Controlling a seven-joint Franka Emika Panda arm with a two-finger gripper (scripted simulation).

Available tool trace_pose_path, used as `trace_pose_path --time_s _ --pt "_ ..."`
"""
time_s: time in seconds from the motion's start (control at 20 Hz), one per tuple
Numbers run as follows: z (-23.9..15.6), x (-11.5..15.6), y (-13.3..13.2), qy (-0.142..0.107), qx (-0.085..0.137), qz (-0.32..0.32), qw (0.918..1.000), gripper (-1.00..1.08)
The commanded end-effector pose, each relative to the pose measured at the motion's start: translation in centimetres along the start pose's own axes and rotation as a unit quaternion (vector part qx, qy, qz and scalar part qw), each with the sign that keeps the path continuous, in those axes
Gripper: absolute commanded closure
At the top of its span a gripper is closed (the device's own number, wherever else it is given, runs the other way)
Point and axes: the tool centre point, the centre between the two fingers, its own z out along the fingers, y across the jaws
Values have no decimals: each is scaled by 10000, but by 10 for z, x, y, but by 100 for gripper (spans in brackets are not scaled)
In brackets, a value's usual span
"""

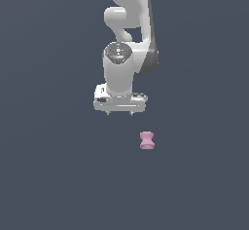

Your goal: Pick up the object and move it to a goal position.

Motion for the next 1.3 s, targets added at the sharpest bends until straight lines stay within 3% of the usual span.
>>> trace_pose_path --time_s 0.0,0.55,1.25 --pt "3 -1 -3 -21 -1 -2 10000 -92" --pt "10 14 -20 15 -3 -20 10000 -92" --pt "50 65 -107 143 44 -81 9999 -92"
